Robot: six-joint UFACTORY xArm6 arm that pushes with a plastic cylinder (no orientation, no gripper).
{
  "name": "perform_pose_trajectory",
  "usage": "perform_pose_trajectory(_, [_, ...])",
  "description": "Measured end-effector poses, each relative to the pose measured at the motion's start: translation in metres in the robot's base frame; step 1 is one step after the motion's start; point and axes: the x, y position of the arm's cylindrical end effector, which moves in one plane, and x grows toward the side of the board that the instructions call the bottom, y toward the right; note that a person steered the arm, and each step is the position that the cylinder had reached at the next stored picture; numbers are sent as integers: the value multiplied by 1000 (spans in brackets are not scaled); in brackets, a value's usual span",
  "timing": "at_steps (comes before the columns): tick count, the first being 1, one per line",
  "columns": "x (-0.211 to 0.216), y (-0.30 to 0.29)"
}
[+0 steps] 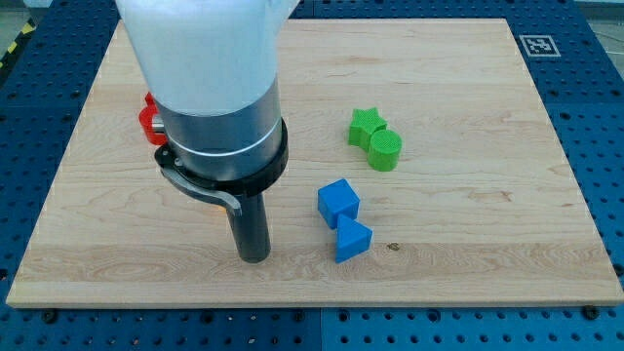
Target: Push the yellow hexagon towards the yellow heart
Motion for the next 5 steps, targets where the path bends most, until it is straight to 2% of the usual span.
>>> perform_pose_trajectory(1, [0, -18])
perform_pose_trajectory(3, [-39, -42])
perform_pose_trajectory(4, [-44, -39])
perform_pose_trajectory(5, [-25, -22])
